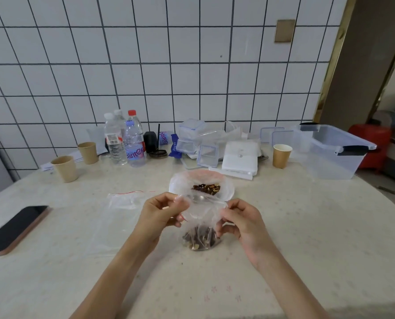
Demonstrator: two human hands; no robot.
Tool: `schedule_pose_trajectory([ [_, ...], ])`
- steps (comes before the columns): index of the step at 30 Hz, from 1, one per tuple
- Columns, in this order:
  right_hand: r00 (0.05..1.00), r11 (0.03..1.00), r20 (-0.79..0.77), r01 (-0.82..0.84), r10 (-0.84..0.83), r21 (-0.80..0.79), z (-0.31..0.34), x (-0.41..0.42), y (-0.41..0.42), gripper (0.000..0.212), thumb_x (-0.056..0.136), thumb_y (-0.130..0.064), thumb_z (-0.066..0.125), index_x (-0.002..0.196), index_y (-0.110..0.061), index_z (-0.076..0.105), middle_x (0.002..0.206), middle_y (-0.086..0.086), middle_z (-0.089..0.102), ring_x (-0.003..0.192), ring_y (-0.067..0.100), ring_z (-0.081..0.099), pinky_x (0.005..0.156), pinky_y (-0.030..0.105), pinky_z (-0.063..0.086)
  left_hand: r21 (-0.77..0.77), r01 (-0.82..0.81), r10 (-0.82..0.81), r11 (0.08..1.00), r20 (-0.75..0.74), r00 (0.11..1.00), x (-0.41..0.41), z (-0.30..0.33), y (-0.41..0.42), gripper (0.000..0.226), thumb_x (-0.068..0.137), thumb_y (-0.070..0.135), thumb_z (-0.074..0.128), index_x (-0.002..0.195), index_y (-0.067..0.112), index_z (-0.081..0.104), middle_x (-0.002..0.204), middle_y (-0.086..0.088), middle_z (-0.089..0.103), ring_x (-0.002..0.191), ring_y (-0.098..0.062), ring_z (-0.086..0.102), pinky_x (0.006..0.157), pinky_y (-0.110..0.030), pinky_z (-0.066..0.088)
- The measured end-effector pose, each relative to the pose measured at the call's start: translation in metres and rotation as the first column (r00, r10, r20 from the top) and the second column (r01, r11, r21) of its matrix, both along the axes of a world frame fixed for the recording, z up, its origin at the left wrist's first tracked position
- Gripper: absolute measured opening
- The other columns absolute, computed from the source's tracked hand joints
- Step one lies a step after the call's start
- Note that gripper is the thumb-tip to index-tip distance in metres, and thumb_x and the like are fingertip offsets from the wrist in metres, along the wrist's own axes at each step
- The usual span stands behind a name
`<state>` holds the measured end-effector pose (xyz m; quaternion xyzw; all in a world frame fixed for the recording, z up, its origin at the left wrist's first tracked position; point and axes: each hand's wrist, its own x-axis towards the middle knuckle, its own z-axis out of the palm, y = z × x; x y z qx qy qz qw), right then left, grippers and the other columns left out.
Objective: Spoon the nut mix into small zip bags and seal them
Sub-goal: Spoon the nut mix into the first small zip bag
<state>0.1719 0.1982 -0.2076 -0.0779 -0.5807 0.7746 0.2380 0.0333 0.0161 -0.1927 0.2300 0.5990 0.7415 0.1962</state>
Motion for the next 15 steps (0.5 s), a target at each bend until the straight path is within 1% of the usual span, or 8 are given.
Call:
schedule_pose_trajectory([
  [3,0.969,0.898,-0.061,0.245,-0.240,0.366,0.012,-0.002,0.001,0.024,0.081,-0.001,0.064,0.070,-0.014,0.048,0.052,0.010,0.058,0.043,0.025,0.055,0.048,0.033,0.047,-0.106,-0.213,0.193,0.971,-0.171,0.966,0.000,0.010,-0.001,0.021,0.084,-0.008,0.074,0.073,0.008,0.068,0.061,-0.012,0.051,0.043,-0.019,0.059,0.051,-0.031,0.056],
  [5,0.908,0.626,-0.184,0.396,-0.376,0.672,0.019,-0.005,0.000,0.029,0.077,-0.006,0.061,0.068,-0.023,0.040,0.046,-0.007,0.045,0.040,0.009,0.038,0.045,0.029,0.035,-0.206,-0.361,0.246,0.910,-0.434,0.867,0.006,0.018,-0.001,0.024,0.084,-0.006,0.071,0.070,0.014,0.067,0.053,-0.002,0.055,0.044,-0.018,0.063,0.052,-0.033,0.057],
  [6,0.877,0.469,-0.237,0.431,-0.417,0.771,0.022,-0.007,-0.001,0.031,0.076,-0.009,0.060,0.068,-0.027,0.036,0.046,-0.008,0.039,0.042,0.012,0.034,0.045,0.029,0.031,-0.228,-0.438,0.242,0.870,-0.577,0.780,0.010,0.022,-0.001,0.025,0.082,-0.003,0.069,0.069,0.018,0.065,0.051,0.002,0.055,0.046,-0.014,0.062,0.052,-0.033,0.056],
  [8,0.848,0.302,-0.262,0.428,-0.461,0.852,0.027,-0.009,-0.004,0.032,0.076,-0.017,0.058,0.069,-0.032,0.031,0.046,-0.007,0.035,0.045,0.015,0.038,0.044,0.029,0.031,-0.233,-0.552,0.183,0.801,-0.782,0.596,0.015,0.030,-0.003,0.026,0.076,0.000,0.068,0.069,0.025,0.061,0.052,0.005,0.054,0.054,-0.012,0.055,0.054,-0.030,0.048],
  [9,0.853,0.331,-0.221,0.405,-0.474,0.852,0.029,-0.010,-0.005,0.029,0.078,-0.019,0.058,0.070,-0.032,0.033,0.047,-0.007,0.039,0.046,0.014,0.041,0.044,0.031,0.035,-0.254,-0.563,0.145,0.787,-0.810,0.568,0.015,0.034,-0.003,0.025,0.076,0.003,0.069,0.070,0.026,0.060,0.055,0.006,0.055,0.056,-0.012,0.055,0.055,-0.029,0.047],
  [10,0.873,0.444,-0.130,0.362,-0.470,0.820,0.032,-0.011,-0.005,0.025,0.081,-0.020,0.058,0.070,-0.029,0.038,0.049,-0.008,0.045,0.044,0.013,0.043,0.045,0.033,0.042,-0.298,-0.537,0.110,0.789,-0.792,0.601,0.015,0.037,-0.004,0.024,0.079,0.006,0.071,0.072,0.026,0.060,0.059,0.005,0.059,0.056,-0.011,0.058,0.057,-0.032,0.050],
  [13,0.948,0.878,0.205,0.124,-0.242,0.463,0.045,-0.010,-0.005,0.019,0.092,-0.018,0.067,0.080,-0.011,0.053,0.055,0.002,0.056,0.045,0.022,0.059,0.046,0.040,0.054,-0.421,-0.299,0.018,0.856,-0.555,0.832,0.015,0.047,-0.006,0.019,0.087,0.025,0.082,0.078,0.018,0.066,0.074,0.002,0.068,0.055,-0.015,0.067,0.056,-0.039,0.060],
  [15,0.960,0.971,0.274,-0.015,-0.052,0.239,0.052,-0.006,-0.004,0.022,0.095,-0.023,0.070,0.084,-0.007,0.059,0.060,0.008,0.058,0.052,0.030,0.065,0.047,0.037,0.055,-0.427,-0.145,-0.030,0.893,-0.376,0.926,0.016,0.051,-0.006,0.026,0.086,0.035,0.083,0.080,0.013,0.071,0.071,0.006,0.066,0.057,-0.009,0.063,0.055,-0.032,0.060],
])
